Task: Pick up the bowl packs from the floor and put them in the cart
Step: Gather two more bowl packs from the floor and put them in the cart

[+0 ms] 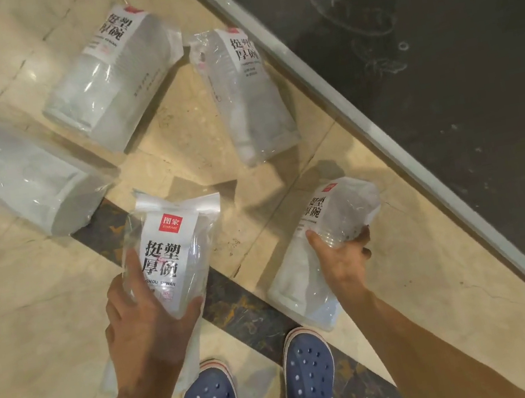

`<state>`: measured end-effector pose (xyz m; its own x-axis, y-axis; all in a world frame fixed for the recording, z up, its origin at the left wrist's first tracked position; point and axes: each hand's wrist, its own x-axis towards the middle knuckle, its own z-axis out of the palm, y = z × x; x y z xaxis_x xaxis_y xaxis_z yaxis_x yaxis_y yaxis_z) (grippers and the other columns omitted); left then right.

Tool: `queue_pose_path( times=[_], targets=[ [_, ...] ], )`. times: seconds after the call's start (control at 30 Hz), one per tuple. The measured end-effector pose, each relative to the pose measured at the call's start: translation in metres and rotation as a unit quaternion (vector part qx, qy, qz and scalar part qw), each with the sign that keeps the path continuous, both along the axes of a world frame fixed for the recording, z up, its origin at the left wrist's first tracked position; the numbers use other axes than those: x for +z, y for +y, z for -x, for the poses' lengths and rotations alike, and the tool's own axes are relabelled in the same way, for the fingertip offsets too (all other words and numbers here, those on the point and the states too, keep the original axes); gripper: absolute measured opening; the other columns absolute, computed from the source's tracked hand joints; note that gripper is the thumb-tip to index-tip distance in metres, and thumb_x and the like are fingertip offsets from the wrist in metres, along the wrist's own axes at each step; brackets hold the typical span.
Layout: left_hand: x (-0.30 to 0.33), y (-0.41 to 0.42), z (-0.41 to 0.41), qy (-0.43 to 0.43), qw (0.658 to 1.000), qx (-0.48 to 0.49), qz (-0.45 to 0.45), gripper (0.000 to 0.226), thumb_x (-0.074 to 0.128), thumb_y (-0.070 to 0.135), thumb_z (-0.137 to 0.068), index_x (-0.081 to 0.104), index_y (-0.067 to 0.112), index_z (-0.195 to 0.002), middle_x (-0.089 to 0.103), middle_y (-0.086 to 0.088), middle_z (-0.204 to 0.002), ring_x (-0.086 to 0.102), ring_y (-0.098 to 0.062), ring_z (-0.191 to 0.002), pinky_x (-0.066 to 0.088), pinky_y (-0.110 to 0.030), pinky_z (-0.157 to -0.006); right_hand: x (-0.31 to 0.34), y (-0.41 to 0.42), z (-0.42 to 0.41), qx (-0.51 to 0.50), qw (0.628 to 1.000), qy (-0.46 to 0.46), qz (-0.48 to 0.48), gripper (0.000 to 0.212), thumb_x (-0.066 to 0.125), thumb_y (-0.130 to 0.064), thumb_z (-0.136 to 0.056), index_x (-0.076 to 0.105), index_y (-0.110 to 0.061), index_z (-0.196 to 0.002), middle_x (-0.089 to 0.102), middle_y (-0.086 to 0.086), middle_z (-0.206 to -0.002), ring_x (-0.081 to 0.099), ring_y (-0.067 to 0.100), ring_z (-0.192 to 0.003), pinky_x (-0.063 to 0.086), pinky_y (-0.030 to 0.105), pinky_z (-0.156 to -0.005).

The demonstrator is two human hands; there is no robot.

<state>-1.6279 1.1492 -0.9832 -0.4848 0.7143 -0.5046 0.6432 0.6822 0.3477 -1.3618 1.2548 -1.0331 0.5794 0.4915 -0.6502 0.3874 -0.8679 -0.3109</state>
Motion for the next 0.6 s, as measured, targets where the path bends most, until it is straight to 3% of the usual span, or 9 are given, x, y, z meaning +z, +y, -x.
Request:
queue_pose_path(
  times=[0.1,0.17,0.23,0.3,0.4,0.6],
  targets=[
    [0.029,0.010,-0.005,0.002,1.000,-0.024,-0.003,0.134,0.093,0.045,-0.060,0.006,0.027,-0.161,0.041,-0.023,-0.136,0.048,-0.048,-0.121,0.051,-0.066,-0.087,0.036,0.000,-0.012,0.035,0.999,0.018,-0.034,0.119,0.087,-0.050,-0.077,0.010,-0.016,-0.162,0.038,0.024,-0.149,0.043,0.045,-0.135,0.040,0.051,-0.109],
    [0.055,0.017,-0.011,0.007,0.999,-0.039,-0.003,0.133,0.092,0.048,-0.060,0.010,0.025,-0.161,0.043,-0.023,-0.132,0.050,-0.048,-0.116,0.053,-0.065,-0.082,0.067,0.000,-0.019,0.066,0.995,0.041,-0.056,0.121,0.087,-0.059,-0.072,0.016,-0.017,-0.160,0.041,0.020,-0.152,0.045,0.040,-0.137,0.043,0.051,-0.112],
    [0.088,0.024,-0.020,0.011,0.999,-0.042,-0.006,0.132,0.092,0.050,-0.060,0.011,0.024,-0.161,0.044,-0.024,-0.133,0.051,-0.048,-0.116,0.054,-0.063,-0.081,0.105,0.000,-0.028,0.083,0.991,0.062,-0.081,0.125,0.085,-0.075,-0.060,0.022,-0.024,-0.156,0.048,0.011,-0.148,0.052,0.033,-0.133,0.048,0.053,-0.109],
    [0.131,0.033,-0.027,0.006,0.999,-0.047,-0.009,0.133,0.091,0.052,-0.062,0.006,0.029,-0.161,0.042,-0.023,-0.139,0.048,-0.046,-0.122,0.053,-0.063,-0.085,0.149,-0.005,-0.040,0.090,0.987,0.090,-0.094,0.119,0.084,-0.078,-0.057,0.027,-0.034,-0.151,0.050,0.000,-0.144,0.057,0.024,-0.127,0.053,0.052,-0.104],
    [0.209,0.045,-0.041,0.016,0.998,-0.064,-0.007,0.132,0.088,0.057,-0.063,0.003,0.033,-0.161,0.041,-0.023,-0.141,0.046,-0.045,-0.126,0.050,-0.062,-0.089,0.230,-0.015,-0.060,0.093,0.980,0.119,-0.127,0.109,0.087,-0.076,-0.060,0.028,-0.049,-0.148,0.050,-0.007,-0.144,0.059,0.020,-0.128,0.054,0.052,-0.102],
    [0.400,0.050,-0.089,0.034,0.986,-0.165,-0.011,0.128,0.078,0.068,-0.068,-0.007,0.036,-0.158,0.039,-0.021,-0.145,0.044,-0.041,-0.128,0.048,-0.059,-0.093,0.432,-0.049,-0.116,0.079,0.966,0.145,-0.199,0.095,0.088,-0.064,-0.064,0.038,-0.052,-0.143,0.054,-0.016,-0.137,0.056,0.011,-0.126,0.051,0.049,-0.105]
  ],
)
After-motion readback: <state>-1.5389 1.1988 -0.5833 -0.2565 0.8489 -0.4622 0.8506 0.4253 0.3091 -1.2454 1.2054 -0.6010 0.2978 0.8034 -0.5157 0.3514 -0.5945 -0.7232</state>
